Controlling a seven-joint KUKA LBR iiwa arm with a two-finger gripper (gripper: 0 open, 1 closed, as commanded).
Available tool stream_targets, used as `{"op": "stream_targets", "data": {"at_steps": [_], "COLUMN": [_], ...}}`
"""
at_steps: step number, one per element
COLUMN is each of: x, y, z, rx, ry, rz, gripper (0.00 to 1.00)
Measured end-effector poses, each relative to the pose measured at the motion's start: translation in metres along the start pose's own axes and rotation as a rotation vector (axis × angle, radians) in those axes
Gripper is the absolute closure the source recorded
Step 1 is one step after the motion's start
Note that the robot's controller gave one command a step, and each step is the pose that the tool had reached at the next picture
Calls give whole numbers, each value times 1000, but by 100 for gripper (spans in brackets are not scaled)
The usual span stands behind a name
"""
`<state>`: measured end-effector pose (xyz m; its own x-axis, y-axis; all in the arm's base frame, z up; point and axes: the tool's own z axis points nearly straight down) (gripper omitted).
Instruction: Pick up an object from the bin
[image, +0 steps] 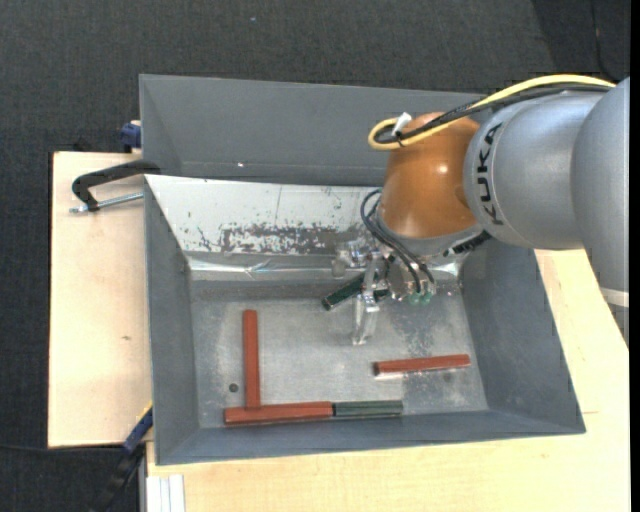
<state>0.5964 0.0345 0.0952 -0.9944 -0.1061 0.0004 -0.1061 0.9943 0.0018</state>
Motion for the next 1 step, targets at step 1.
{"op": "stream_targets", "data": {"at_steps": [1], "x": [-6], "y": [-4], "z": [18], "rx": [1], "ry": [-3], "rz": [-50], "gripper": [100]}}
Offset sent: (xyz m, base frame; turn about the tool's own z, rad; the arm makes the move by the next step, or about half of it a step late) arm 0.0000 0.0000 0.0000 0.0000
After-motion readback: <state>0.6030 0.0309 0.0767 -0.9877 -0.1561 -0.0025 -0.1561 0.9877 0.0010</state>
